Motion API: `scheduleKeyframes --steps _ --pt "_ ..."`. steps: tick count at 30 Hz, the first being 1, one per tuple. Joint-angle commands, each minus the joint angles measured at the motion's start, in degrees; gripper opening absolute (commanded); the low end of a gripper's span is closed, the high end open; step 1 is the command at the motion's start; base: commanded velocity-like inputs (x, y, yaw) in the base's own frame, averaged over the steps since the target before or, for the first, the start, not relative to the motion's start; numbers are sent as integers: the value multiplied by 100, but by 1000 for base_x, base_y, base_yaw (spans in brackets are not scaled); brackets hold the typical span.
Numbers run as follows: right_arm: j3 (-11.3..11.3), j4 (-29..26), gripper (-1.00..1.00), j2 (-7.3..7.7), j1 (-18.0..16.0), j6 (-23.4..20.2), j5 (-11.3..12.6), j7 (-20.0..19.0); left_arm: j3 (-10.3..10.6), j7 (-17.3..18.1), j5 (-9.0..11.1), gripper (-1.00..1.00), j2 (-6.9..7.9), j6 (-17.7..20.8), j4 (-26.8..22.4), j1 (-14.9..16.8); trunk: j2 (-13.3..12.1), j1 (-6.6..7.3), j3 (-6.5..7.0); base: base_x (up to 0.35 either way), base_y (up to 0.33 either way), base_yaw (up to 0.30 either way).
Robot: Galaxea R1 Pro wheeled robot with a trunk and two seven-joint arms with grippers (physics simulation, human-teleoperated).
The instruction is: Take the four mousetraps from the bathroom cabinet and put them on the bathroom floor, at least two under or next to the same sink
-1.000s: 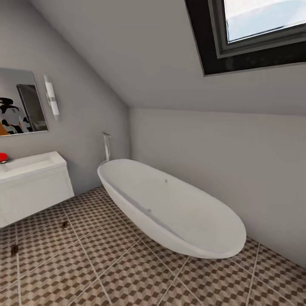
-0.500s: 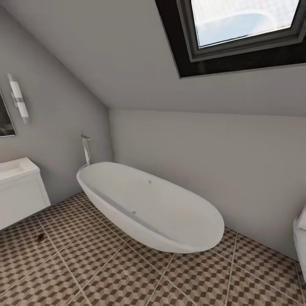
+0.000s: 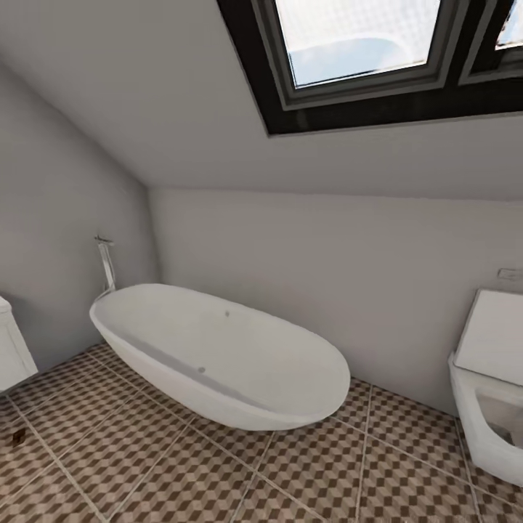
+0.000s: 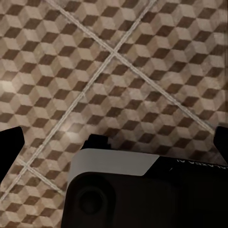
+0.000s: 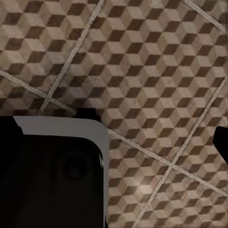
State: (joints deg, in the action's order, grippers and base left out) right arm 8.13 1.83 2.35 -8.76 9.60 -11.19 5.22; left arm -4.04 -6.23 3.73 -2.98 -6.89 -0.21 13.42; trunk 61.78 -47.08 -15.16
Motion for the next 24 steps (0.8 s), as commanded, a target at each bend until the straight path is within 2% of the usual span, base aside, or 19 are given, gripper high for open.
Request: scheduleKeyframes --steps 1,17,22,23,24 --pt "48 20 100 1 -6 32 -60 20 -35 -1 33 100 -1 -23 4 3 5 0 -4 0 0 -289" --pt "48 20 100 1 6 35 -20 15 -35 5 31 100 -9 -11 4 0 5 0 41 0 0 -289" --pt "48 20 100 2 6 43 136 13 -35 7 28 100 -10 -16 4 -60 5 0 56 0 0 -289" --pt "48 20 100 5 6 67 329 8 -34 8 9 100 -13 -25 4 -162 5 0 59 0 0 -289" --pt "48 20 100 6 6 72 362 7 -34 9 5 100 -14 -26 4 -180 5 0 61 0 0 -289"
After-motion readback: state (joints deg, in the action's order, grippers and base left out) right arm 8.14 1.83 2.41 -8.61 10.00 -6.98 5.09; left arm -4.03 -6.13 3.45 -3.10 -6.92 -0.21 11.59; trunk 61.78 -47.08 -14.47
